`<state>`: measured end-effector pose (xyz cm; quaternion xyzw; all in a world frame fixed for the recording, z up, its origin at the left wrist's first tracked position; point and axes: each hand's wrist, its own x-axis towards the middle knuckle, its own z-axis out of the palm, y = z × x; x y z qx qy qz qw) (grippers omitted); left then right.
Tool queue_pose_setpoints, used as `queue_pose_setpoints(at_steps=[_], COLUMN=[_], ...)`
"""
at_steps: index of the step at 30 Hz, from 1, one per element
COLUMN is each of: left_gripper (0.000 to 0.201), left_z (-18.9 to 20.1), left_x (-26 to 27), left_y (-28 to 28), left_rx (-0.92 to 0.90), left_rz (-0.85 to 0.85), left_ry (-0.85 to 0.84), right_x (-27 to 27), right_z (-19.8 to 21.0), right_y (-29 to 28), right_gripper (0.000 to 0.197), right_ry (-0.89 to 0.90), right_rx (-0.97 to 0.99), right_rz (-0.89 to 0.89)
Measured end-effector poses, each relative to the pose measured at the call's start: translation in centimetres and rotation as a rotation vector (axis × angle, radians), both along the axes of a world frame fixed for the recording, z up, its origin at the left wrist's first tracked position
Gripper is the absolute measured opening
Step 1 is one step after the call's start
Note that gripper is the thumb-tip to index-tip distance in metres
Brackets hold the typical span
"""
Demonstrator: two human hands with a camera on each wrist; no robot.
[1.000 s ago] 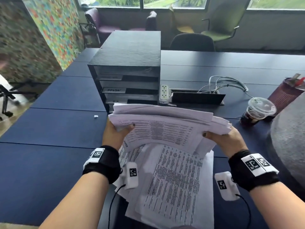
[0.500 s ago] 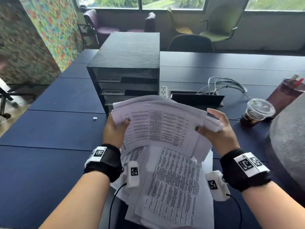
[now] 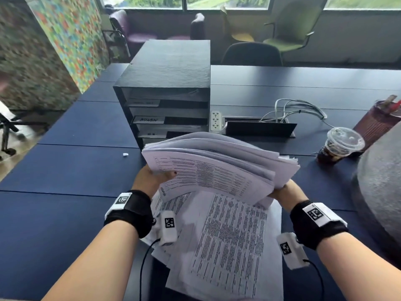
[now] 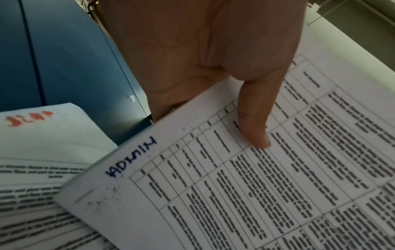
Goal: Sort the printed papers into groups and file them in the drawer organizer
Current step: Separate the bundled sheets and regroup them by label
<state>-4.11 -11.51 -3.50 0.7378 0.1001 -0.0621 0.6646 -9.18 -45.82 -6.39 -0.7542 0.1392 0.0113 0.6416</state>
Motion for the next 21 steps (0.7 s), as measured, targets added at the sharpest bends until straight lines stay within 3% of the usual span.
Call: queue_pose_setpoints(at_steps=[2,5,9,12,15,17,19,21], left_gripper=[0.027,0.023,0.024,0.025,0.032,0.033,0.031,0.029], left_z=[0.0,0.4,1.0,1.0,1.2,1.4,1.6,1.8], left_x=[-0.1,-0.3,0.0,0.1,0.1,0.0,0.0,0.0], left_y=[-0.2,-0.4,-0.2,-0.2,-0.3,-0.5,-0.5,-0.4], left_rx=[-0.005,-0.009,-0.033,0.073,0.108,0.079,0.054,-0.003], left_rz=[0.003,0.037,0.07,0.036,0.025,0.029,0.056,0.073], left_ry=[0.002,-0.069,-0.098,-0.106,-0.105,-0.095,-0.101,-0.132], right_x=[0.0,-0.1,-0.4,-0.4,-0.7,-0.6,-0.5,-0.2], right_z=[-0.1,0.5,2.0,2.1,2.4,2.5,3.3,4.2], right_y=[-0.2,-0.3,-0.5,-0.7,-0.3,-0.1,0.3,0.5], right_gripper=[0.027,0.018,0.025,0.023,0.07,0.083,0.082,0.061], right_ry=[-0.015,-0.041,-0.142,-0.128,-0.07,-0.091,-0.133,-0.206], right_rx=[-0.034,0.06,0.177,0.172,0.155,0.123,0.146,0.181], right_rz=[-0.03,-0.117,-0.112,-0.044,0.012,0.021,0.007,-0.017])
